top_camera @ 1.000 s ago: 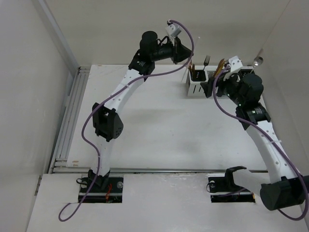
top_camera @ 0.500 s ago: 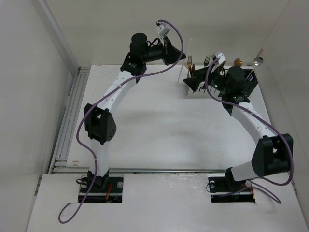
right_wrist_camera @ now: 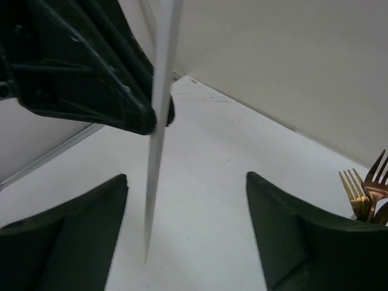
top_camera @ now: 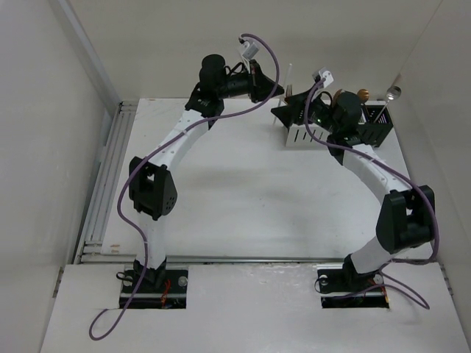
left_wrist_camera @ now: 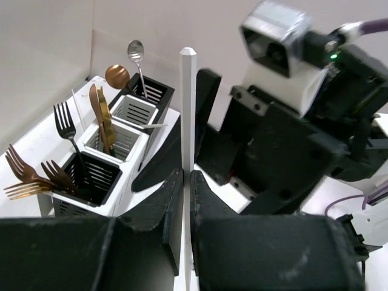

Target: Sort the eating utensils into containers

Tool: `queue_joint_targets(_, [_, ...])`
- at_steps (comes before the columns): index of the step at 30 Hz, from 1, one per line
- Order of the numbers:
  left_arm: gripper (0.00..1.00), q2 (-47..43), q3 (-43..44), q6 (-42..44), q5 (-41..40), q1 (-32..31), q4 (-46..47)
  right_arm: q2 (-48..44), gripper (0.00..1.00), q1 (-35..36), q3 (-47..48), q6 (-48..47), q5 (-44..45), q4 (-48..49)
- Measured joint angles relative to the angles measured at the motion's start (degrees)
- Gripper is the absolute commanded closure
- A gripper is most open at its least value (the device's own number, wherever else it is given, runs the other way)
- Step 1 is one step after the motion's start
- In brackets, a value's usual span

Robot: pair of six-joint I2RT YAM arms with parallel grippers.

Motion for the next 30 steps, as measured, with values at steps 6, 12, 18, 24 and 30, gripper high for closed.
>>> queue_joint_targets(6, [1.00, 0.0, 0.0, 1.8, -0.9, 0.0, -0.5, 1.8, 0.99, -0.1, 0.3, 2.0, -0.9, 0.9])
queue_joint_targets(12, [0.52, -0.6, 0.0, 5.1, -2.6, -0.7, -2.3, 1.9, 1.00, -0.7, 0.3, 3.3, -3.1, 1.8])
queue_joint_targets(18, [0.00, -0.7, 0.3, 9.5, -3.3, -2.1, -9.6, 0.4, 1.00, -6.7, 0.0, 1.9, -0.9, 4.5])
queue_joint_targets(24, [0.00, -0.9, 2.0, 18.4, -8.7, -0.6, -18.2, -0.5, 1.00, -18.5, 0.5, -6.8, 5.9, 6.2])
queue_joint_targets(30, [0.00, -3.5, -2.1, 25.4, -14.6, 5.9, -24.3, 6.7, 1.00, -26.5, 4.6, -10.4, 6.3, 14.2])
